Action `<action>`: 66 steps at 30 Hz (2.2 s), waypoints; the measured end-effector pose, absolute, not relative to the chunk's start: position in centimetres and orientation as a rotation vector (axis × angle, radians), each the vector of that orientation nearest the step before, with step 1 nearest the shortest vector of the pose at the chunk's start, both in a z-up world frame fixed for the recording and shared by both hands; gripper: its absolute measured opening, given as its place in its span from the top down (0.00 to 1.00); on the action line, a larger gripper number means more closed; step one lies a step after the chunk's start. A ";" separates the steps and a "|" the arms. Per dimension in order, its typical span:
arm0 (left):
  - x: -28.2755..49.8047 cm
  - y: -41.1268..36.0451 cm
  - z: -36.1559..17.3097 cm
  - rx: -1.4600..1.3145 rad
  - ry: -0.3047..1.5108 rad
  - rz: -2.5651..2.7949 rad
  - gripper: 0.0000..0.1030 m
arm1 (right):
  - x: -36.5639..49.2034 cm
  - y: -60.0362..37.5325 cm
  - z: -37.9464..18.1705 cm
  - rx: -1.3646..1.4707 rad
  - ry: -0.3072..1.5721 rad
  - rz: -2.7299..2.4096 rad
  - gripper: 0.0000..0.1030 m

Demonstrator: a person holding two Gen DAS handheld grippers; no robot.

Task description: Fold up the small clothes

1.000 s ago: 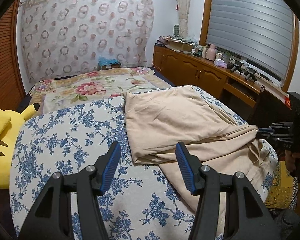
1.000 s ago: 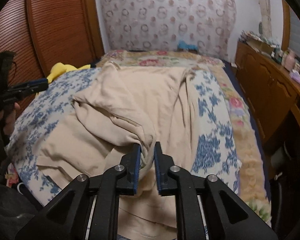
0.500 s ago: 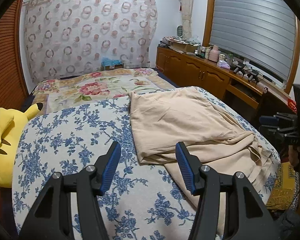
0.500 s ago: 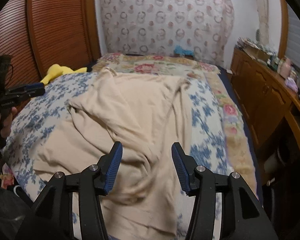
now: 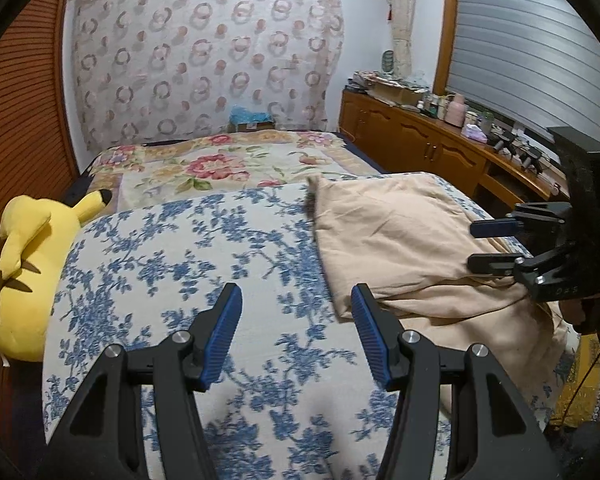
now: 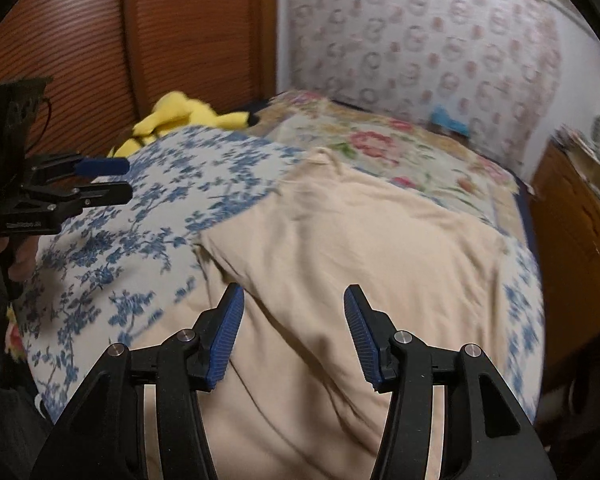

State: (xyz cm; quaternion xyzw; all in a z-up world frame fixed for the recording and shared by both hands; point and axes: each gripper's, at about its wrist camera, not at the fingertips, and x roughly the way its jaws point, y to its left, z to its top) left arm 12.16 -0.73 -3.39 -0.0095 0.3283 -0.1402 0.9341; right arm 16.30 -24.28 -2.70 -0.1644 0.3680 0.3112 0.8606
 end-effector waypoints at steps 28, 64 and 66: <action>15.2 2.4 -5.4 -0.059 0.735 -0.255 0.46 | 21.3 -14.0 -8.3 -0.547 0.878 0.873 0.92; 12.8 -5.3 -5.3 0.008 0.746 -0.415 0.46 | 24.0 -34.8 -0.5 -0.319 0.781 0.330 0.56; 12.4 -6.0 -5.2 0.020 0.746 -0.426 0.46 | 22.0 -34.6 -0.9 -0.317 0.785 0.347 0.56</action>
